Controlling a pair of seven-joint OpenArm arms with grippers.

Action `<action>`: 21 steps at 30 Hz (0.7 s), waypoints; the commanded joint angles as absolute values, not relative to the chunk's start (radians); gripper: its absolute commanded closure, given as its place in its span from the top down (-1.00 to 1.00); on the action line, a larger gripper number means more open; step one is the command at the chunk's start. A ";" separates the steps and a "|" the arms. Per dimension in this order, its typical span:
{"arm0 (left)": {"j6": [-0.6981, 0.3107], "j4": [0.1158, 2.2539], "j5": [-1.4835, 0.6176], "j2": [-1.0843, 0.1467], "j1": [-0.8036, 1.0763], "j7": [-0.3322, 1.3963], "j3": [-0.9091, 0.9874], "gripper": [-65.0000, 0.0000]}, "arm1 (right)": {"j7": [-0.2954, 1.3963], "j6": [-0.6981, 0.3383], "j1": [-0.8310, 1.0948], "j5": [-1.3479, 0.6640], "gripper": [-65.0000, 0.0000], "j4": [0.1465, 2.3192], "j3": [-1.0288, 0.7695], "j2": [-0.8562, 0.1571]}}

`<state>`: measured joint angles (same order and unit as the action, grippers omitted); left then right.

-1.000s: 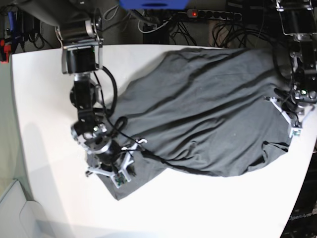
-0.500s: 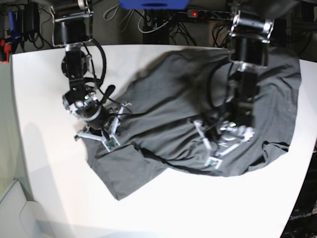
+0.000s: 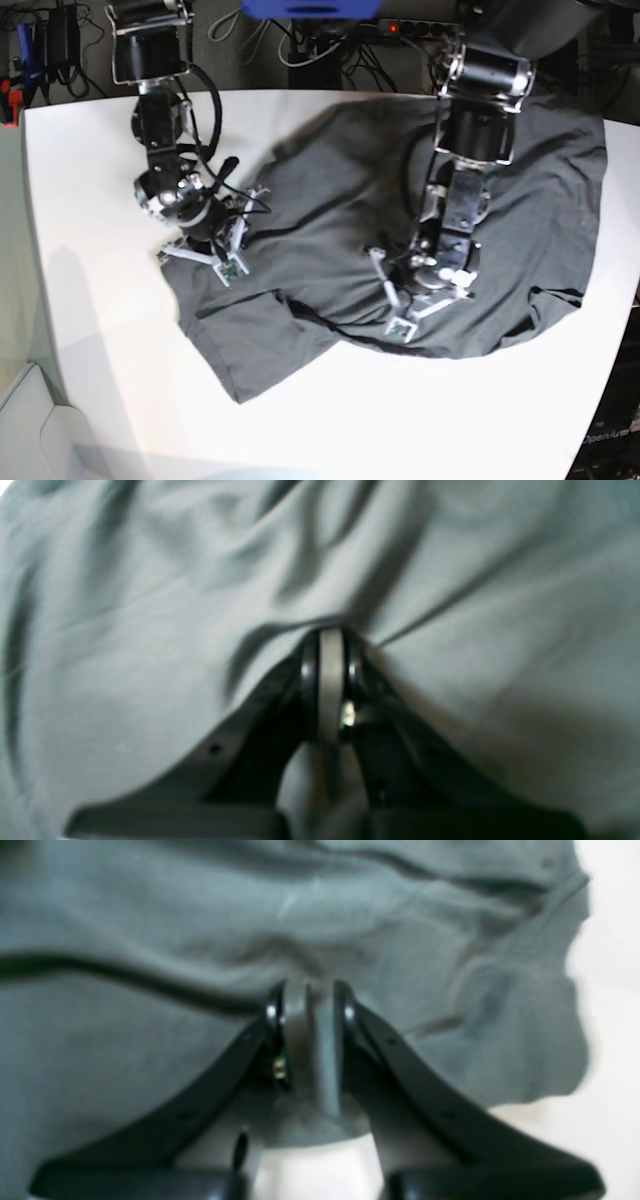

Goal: Layout the t-shirt on the table in an organized manner, then fold the t-shirt properly
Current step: 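Grasp the shirt fabric with the left gripper beside the right gripper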

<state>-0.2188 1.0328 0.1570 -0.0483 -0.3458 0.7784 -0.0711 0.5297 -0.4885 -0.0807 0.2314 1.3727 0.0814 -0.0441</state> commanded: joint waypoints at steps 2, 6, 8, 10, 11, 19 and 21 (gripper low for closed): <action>-0.213 1.050 0.208 -0.110 -0.289 0.914 -0.067 -0.99 | 0.510 -0.487 -0.088 0.226 -0.80 1.372 0.087 -0.044; -0.213 1.191 0.206 -0.182 -0.205 0.917 -0.059 -0.99 | 0.506 -0.487 -0.076 0.225 -0.80 1.346 0.088 -0.031; -0.213 1.253 0.206 -0.203 -0.185 0.917 -0.058 -0.99 | 0.506 -0.487 -0.071 0.225 -0.80 1.346 0.088 -0.019; -0.213 1.302 0.206 -0.205 -0.179 0.917 -0.058 -0.99 | 0.506 -0.489 -0.071 0.225 -0.80 1.346 0.090 -0.008; -0.213 1.314 0.206 -0.205 -0.179 0.926 -0.058 -0.99 | 0.506 -0.489 -0.071 0.225 -0.80 1.346 0.090 -0.002; -0.213 1.440 0.206 -0.148 -0.220 0.966 -0.058 -0.99 | 0.506 -0.489 -0.071 0.226 -0.80 1.346 0.091 -0.001; -0.213 1.457 0.206 -0.127 -0.231 0.961 -0.058 -0.99 | 0.506 -0.489 -0.071 0.228 -0.80 1.346 0.091 -0.001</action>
